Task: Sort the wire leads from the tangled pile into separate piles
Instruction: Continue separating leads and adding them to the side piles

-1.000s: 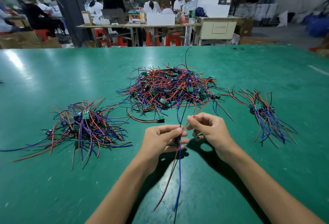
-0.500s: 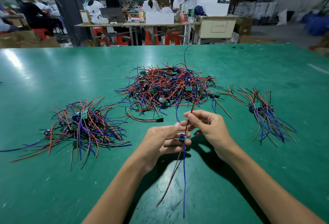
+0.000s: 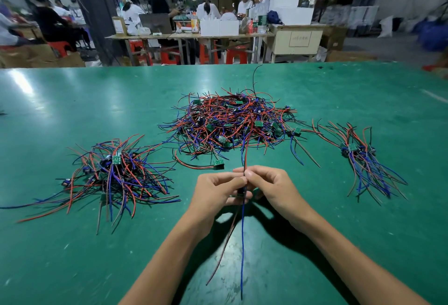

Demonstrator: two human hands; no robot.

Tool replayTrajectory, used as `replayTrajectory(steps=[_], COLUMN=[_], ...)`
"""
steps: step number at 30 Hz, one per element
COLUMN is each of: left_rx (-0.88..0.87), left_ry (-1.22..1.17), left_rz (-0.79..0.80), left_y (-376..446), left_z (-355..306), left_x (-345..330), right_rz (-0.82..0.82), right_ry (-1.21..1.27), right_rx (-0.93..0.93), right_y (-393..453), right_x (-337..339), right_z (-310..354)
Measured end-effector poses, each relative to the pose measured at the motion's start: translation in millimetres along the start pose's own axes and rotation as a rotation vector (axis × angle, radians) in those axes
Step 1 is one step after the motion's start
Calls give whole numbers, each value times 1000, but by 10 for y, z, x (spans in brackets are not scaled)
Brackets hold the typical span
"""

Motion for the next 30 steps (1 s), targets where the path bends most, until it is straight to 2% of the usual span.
replayTrajectory(steps=[2,7,12,19,25,27,30], left_rx=[-12,-30,-8,-14,-61,-64,-66], left_ry=[28,120,186,290,287,277,238], left_rz=[-21,24,205,352,304,290,213], left_y=[-5,-17,-82,-170,-153,-142,-111], left_z=[-7,-12,8,-4,-81,-94,-109], left_x=[5,-77,-286,-439,-341,-302,-192], right_rz=[-10,-227,-405,-557,-462,-421,-326], right_ry=[9,-107,30,258,645,657,454], right_rx=[-17,21,-29,-150,-464,-442,-269], right_y=[-2,-10,20,-27,-78,-66,21], right_x=[-48,74,369,660,646,634,580], right_z=[-42,-91,-41,-75,-321,-284,-133])
Point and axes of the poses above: each hand's wrist, its own y-axis towards the middle knuckle, its own x-axis out of the back of the hand, z = x × y, the point moved 10 cm from there along y, towards the middle knuckle, and after that the axes turned 10 degrees about y, right-handed, at the moved point
